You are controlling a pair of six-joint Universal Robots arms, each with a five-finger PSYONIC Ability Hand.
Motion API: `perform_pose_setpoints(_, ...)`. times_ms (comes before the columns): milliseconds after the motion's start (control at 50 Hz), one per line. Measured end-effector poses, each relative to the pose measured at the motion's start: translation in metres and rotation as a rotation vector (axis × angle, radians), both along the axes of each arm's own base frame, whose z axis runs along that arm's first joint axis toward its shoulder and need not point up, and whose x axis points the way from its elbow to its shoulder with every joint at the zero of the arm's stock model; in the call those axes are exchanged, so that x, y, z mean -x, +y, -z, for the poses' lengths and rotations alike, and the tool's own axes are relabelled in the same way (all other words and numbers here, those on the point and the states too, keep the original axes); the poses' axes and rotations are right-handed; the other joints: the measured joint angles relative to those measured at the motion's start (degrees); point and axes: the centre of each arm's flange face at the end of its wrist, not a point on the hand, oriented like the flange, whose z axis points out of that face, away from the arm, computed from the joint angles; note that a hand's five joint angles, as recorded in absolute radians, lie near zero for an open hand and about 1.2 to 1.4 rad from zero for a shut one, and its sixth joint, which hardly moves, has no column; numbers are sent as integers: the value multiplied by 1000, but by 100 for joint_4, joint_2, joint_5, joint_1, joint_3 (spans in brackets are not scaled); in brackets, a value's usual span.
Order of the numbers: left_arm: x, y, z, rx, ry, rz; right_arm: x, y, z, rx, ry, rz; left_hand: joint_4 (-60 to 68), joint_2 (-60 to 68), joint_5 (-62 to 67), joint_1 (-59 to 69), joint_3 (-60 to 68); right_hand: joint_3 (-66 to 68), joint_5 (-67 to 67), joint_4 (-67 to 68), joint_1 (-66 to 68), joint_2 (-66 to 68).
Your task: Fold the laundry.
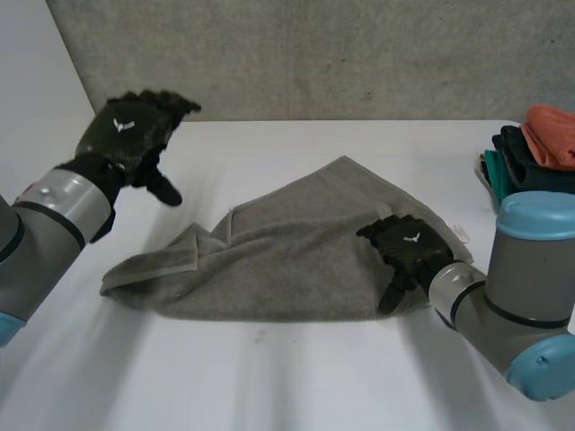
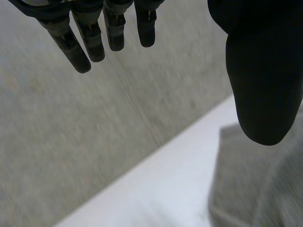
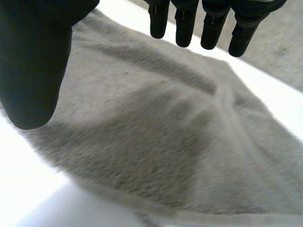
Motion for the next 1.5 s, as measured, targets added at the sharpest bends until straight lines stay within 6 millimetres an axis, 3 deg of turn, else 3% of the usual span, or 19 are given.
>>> perform_pose_setpoints(140, -9, -8, 45, -157, -152, -27, 9, -9, -16, 52, -18, 31, 2, 0, 0, 0, 0, 0, 0, 0, 0, 0)
perform_pose_setpoints(260, -16, -19, 70, -214, -228, -50, 12, -13, -19, 59, -22, 36, 53, 69, 38, 60, 48, 0, 0, 0, 0, 0)
perform_pose_setpoints(300, -19, -27, 81, -238, -254, -62, 13, -13, -18, 56, -22, 37, 550, 534, 480, 654, 477, 0, 0, 0, 0, 0)
perform_pose_setpoints(480, -24, -45, 108, -337, -299, -74, 12, -12, -14, 47, -17, 34, 1468, 1428, 1347, 1438, 1409, 0, 0, 0, 0, 0)
perform_pose_setpoints(640, -24, -48, 119, -391, -315, -69, 13, -14, -11, 50, 2, 30, 1904, 1845, 1770, 1864, 1828, 0, 0, 0, 0, 0)
perform_pose_setpoints(720, -23, -50, 123, -409, -324, -63, 15, -16, -11, 60, 17, 29, 3158, 3188, 3001, 3275, 3092, 0, 0, 0, 0, 0)
perform_pose_setpoints(740, -22, -52, 124, -413, -329, -61, 15, -17, -12, 67, 20, 29, 4353, 4427, 4168, 4514, 4374, 0, 0, 0, 0, 0)
perform_pose_setpoints(800, -21, -55, 122, -412, -339, -61, 15, -21, -16, 85, 24, 29, 5496, 5481, 5225, 5404, 5374, 0, 0, -4, 0, 0)
perform_pose_setpoints(920, -21, -66, 88, -350, -333, -105, 11, -33, -32, 162, 23, 21, 5641, 5629, 5239, 5404, 5509, 0, 0, 0, 0, 0)
perform_pose_setpoints(1000, -19, -64, 30, -229, -267, -135, 1, -50, -51, 273, 14, -6, 5657, 5633, 5239, 5404, 5514, 0, -10, 0, 0, 0)
perform_pose_setpoints(1040, -17, -53, -10, -146, -212, -136, -8, -64, -63, 360, 2, -41, 5660, 5633, 5239, 5404, 5541, 0, -10, 0, 0, 0)
perform_pose_setpoints(1100, -15, -31, -54, -56, -148, -115, -23, -81, -75, 473, -16, -109, 5661, 5633, 5239, 5404, 5542, 0, -10, 0, 0, 0)
perform_pose_setpoints(1180, -12, 3, -93, 26, -98, -59, -41, -97, -80, 575, -36, -217, 5661, 5634, 5239, 5404, 5542, 0, -10, 0, 0, 0)
perform_pose_setpoints(1280, -9, 37, -114, 86, -80, 9, -61, -109, -71, 620, -51, -328, 5662, 5634, 5239, 5404, 5547, 0, -10, 0, 0, 0)
perform_pose_setpoints(1340, -8, 63, -127, 133, -70, 58, -79, -111, -55, 609, -60, -398, 5668, 5645, 5239, 5404, 5558, 0, -10, 0, 0, 0)
perform_pose_setpoints(1500, -10, 124, -143, 228, -39, 157, -124, -86, -5, 499, -74, -542, 5683, 5647, 5239, 5404, 5561, 2, -9, 3, 1, 4)
